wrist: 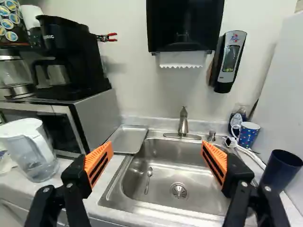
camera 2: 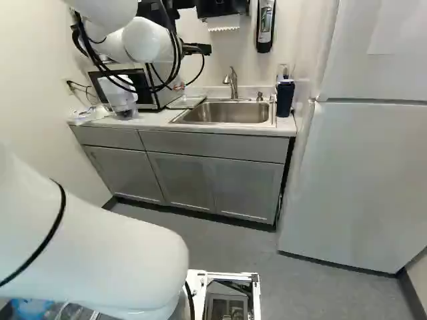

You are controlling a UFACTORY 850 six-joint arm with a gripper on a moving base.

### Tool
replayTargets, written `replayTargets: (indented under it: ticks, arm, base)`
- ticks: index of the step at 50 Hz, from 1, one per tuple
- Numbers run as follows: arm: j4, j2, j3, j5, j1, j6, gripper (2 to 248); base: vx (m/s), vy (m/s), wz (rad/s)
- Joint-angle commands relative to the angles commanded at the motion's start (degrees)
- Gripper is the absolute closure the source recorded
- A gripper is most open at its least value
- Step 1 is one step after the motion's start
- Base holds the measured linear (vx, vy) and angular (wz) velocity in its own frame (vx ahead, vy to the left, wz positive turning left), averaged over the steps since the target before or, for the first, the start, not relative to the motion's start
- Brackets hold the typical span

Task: Rinse the cup and place it in the tray

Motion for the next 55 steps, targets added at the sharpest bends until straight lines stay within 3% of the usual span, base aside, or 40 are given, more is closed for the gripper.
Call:
replayTargets:
  ticks: [55]
  arm:
    - [0.0, 0.0, 0.0, 0.0, 0.0, 0.0, 3]
  base:
    - [0.098, 0.027, -0.210]
